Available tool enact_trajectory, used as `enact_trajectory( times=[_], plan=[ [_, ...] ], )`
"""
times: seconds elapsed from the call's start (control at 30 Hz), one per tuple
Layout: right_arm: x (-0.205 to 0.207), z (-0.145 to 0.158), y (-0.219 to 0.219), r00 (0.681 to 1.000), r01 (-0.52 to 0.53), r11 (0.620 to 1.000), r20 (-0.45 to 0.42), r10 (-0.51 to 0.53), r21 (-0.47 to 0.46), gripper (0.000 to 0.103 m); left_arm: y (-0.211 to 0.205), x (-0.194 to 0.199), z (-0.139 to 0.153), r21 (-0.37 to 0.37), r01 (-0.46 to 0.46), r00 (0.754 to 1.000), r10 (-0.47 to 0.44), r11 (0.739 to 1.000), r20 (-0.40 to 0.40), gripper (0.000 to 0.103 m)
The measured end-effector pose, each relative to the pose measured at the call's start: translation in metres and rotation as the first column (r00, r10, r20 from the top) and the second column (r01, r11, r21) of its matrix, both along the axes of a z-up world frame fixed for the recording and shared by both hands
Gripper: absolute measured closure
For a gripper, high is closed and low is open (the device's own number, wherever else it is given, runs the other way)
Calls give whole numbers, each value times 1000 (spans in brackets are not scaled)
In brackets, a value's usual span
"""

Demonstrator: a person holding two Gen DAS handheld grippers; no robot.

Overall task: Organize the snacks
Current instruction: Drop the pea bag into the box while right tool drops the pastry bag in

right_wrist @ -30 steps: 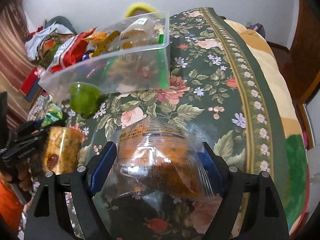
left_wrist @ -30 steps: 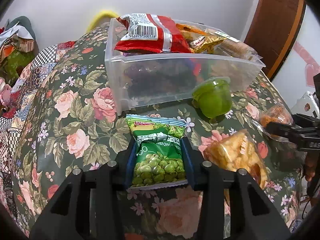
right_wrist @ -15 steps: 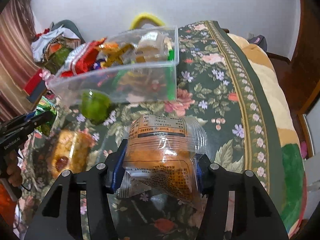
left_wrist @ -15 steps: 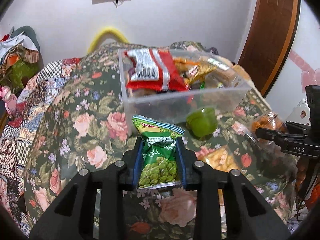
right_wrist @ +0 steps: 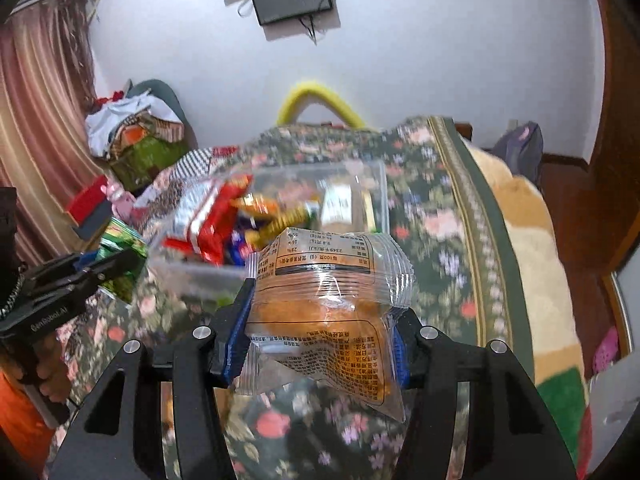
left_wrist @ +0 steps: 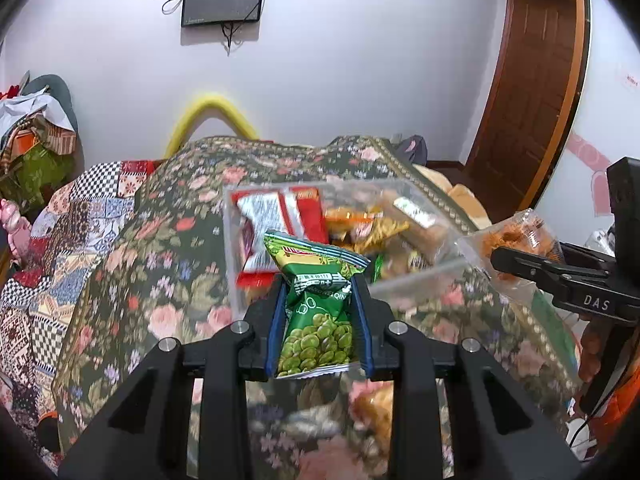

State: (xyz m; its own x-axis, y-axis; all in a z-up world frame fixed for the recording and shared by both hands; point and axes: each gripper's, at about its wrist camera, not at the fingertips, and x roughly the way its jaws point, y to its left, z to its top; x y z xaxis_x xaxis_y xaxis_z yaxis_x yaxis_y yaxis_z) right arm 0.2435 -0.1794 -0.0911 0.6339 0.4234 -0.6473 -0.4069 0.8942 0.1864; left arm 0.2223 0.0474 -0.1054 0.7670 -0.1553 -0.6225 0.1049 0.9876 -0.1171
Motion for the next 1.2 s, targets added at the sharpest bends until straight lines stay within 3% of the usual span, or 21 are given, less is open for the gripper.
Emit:
enact_trajectory(
  times=[0.43, 0.77, 1.0, 1.2],
  plan=[
    [47, 16, 31, 998, 3, 1000, 71, -1, -20, 51, -17, 63, 10, -46, -25, 1000, 26, 999, 15, 73],
    [87, 2, 52, 1000, -2, 998, 19, 3, -56, 50, -14, 118, -11, -30, -43, 997, 41, 999, -69, 72],
    [105, -10, 64, 1000, -11, 996, -12, 10, -94, 50, -7, 135, -26, -46, -58, 992, 52, 997, -111, 72],
    [108, -13, 66, 1000, -18, 994, -19, 16, -106, 46, -7, 134, -28, -8, -79, 990, 78, 997, -119, 59]
  ],
)
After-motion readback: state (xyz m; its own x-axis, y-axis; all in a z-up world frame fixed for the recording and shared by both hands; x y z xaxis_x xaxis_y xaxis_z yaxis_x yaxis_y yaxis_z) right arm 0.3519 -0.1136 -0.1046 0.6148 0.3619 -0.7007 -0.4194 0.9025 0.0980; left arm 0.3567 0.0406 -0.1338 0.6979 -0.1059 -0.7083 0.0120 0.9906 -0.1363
